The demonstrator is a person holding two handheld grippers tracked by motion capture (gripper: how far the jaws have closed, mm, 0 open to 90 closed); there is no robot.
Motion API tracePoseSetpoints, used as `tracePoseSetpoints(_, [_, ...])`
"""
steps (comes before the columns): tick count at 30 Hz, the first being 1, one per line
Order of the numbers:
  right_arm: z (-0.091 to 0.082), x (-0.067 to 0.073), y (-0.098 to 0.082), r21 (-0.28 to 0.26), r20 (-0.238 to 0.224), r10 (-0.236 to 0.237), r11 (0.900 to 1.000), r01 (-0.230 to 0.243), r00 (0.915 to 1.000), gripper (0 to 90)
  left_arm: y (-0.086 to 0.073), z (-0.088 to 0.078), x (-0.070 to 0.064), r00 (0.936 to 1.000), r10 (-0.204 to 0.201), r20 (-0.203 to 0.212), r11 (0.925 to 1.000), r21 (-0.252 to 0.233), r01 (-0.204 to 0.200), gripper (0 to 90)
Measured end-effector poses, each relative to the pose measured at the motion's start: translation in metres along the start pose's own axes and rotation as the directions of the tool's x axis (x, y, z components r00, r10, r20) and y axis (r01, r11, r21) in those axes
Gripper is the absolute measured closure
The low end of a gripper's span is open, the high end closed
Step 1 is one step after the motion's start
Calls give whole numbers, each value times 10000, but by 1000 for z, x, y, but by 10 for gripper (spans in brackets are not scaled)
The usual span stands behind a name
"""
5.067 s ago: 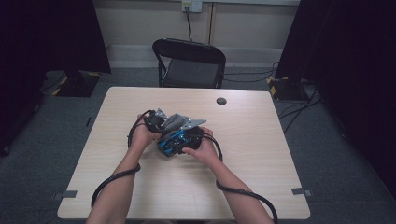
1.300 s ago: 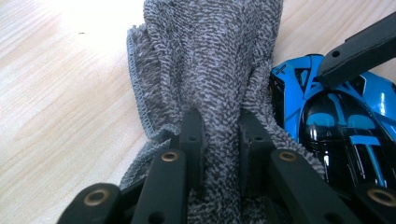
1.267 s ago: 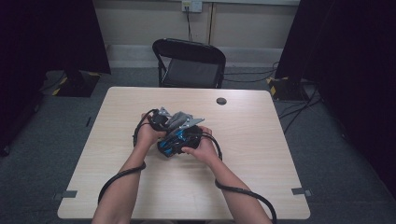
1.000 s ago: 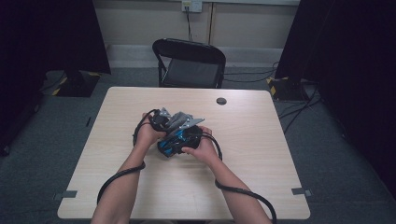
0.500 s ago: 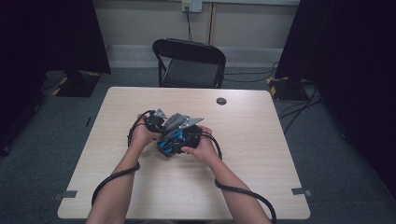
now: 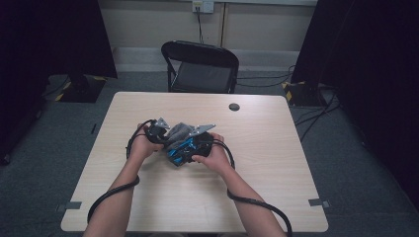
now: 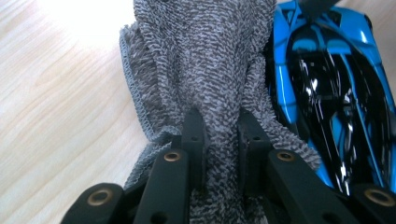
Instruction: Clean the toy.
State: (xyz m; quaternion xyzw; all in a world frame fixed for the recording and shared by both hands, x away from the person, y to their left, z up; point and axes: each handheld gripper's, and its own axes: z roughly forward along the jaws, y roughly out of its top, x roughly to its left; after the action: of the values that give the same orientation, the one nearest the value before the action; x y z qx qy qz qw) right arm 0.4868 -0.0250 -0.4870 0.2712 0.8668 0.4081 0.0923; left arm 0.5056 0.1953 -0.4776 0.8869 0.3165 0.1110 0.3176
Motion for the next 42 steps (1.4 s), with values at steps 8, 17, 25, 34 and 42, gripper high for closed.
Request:
tracePoseSetpoints(8, [0, 0, 0, 14, -17, -4, 10000, 4, 10000, 132, -10, -8, -1, 10000, -17, -47, 10000, -54, 16, 766])
tracePoseSetpoints(17, [0, 0, 0, 1, -9, -6, 10000, 6, 10000, 132, -20, -16, 0, 10000, 16, -72, 10000, -65, -17, 766])
tracePoseSetpoints(25, [0, 0, 0, 38, -5, -3, 10000, 3, 10000, 132, -31, -24, -4, 9999, -134, -8, 9998, -173, 133, 765])
tracePoseSetpoints(34, [0, 0, 1, 64, 1, -4, 10000, 4, 10000, 132, -41, -34, -9, 9999, -148, -7, 9998, -124, 147, 764])
tracePoseSetpoints(42, [0, 0, 1, 83, 6, -8, 10000, 8, 10000, 131, -53, -46, -13, 9997, -219, -110, 9996, -158, 217, 764])
